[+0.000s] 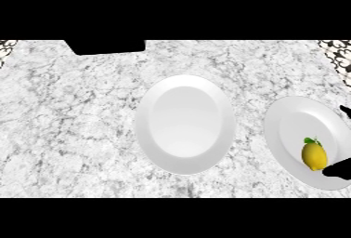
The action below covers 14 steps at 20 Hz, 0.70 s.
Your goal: Pick the lemon from the plate and place it in the plate
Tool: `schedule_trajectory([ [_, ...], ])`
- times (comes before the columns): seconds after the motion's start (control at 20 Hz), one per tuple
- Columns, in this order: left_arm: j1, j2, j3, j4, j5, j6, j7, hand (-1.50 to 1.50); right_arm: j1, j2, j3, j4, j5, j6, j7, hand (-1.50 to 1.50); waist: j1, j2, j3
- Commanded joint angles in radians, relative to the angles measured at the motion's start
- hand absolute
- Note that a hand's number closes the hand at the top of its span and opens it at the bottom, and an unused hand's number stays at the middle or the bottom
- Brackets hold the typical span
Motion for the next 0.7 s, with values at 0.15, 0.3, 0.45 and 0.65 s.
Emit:
schedule_trajectory([
  [0.15, -0.309, -0.084, 0.061, -0.071, 0.038, -0.011, -0.008, 0.0, 0.0, 0.018, 0.042, 0.01, 0.069, -0.024, 0.068, -1.5, -0.017, 0.005, -0.019],
  [0.3, -0.309, -0.083, 0.046, -0.081, 0.023, -0.001, -0.013, 0.0, -0.019, 0.043, 0.056, -0.003, 0.065, -0.014, 0.106, -1.5, -0.007, 0.004, -0.018],
  [0.45, -0.326, -0.076, 0.04, -0.069, 0.035, -0.017, -0.001, 0.0, -0.018, 0.07, 0.076, 0.03, 0.084, -0.02, 0.09, -1.5, -0.006, 0.008, -0.017],
  [0.65, -0.334, -0.068, 0.049, -0.086, 0.039, 0.004, 0.02, 0.0, -0.025, 0.091, 0.109, 0.046, 0.104, -0.005, 0.107, -1.5, -0.006, 0.012, -0.016],
])
